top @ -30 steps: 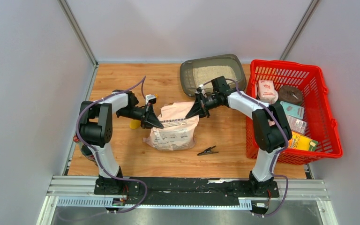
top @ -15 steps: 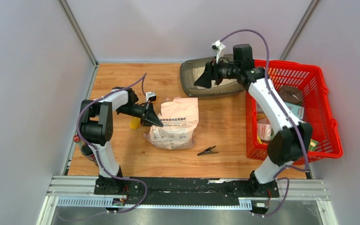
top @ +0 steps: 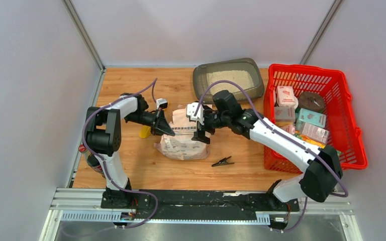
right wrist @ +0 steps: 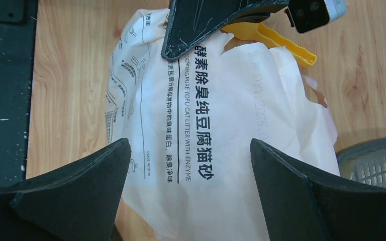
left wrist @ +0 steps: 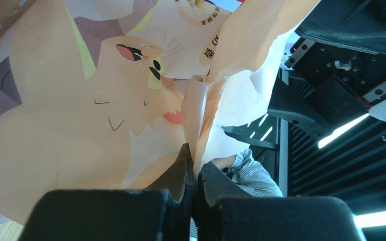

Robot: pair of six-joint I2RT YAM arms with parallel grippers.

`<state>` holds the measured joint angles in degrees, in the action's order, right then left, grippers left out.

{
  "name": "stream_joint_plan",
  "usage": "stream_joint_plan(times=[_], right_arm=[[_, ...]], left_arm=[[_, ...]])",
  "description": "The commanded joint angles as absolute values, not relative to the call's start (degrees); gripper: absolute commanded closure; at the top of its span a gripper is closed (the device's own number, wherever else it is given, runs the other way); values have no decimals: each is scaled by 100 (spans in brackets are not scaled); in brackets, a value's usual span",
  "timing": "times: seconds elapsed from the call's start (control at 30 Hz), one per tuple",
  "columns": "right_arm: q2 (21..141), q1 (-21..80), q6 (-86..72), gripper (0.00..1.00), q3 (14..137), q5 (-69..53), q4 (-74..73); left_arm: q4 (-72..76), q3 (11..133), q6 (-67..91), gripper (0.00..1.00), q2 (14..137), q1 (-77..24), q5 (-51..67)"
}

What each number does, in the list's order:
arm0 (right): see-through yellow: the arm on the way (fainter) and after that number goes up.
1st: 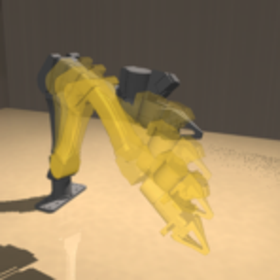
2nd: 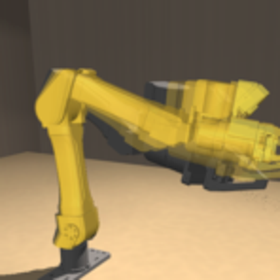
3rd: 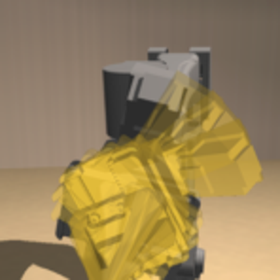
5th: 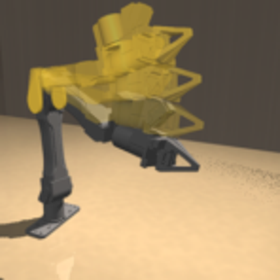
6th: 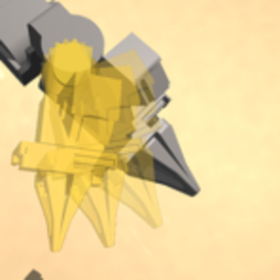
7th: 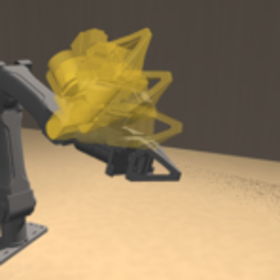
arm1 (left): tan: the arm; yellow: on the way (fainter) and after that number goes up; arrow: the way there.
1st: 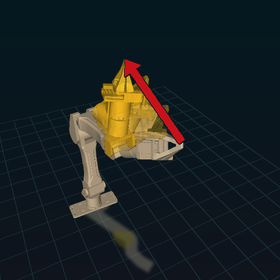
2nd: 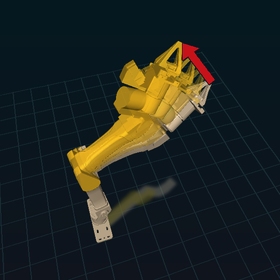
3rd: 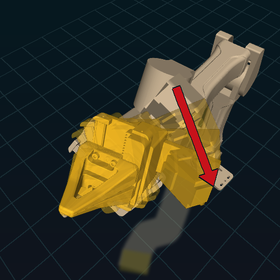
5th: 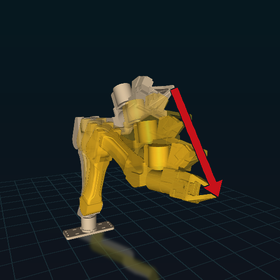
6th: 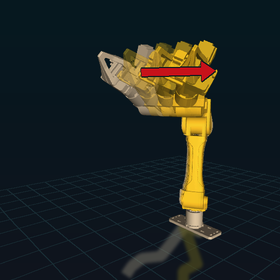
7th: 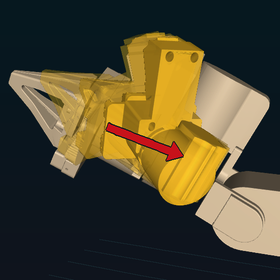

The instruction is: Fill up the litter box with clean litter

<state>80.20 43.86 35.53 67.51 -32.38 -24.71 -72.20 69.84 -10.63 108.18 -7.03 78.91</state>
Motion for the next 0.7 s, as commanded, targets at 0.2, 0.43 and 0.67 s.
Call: stream_joint_plan(times=[0.2, 0.43, 0.67], right_arm=[[8551, 4509, 4043, 4, 6846, -2997, -2495], [8815, 4500, 3428, 11, 6838, -3331, -2769], [9061, 4482, 3199, 34, 6952, -3586, -2891]], left_arm=[[-8517, 7102, -1054, 100, 10617, -703, 9422], [-8569, 7093, -1213, 100, 10538, -703, 9439], [-8587, 7075, -1239, 100, 10547, -703, 9439]])
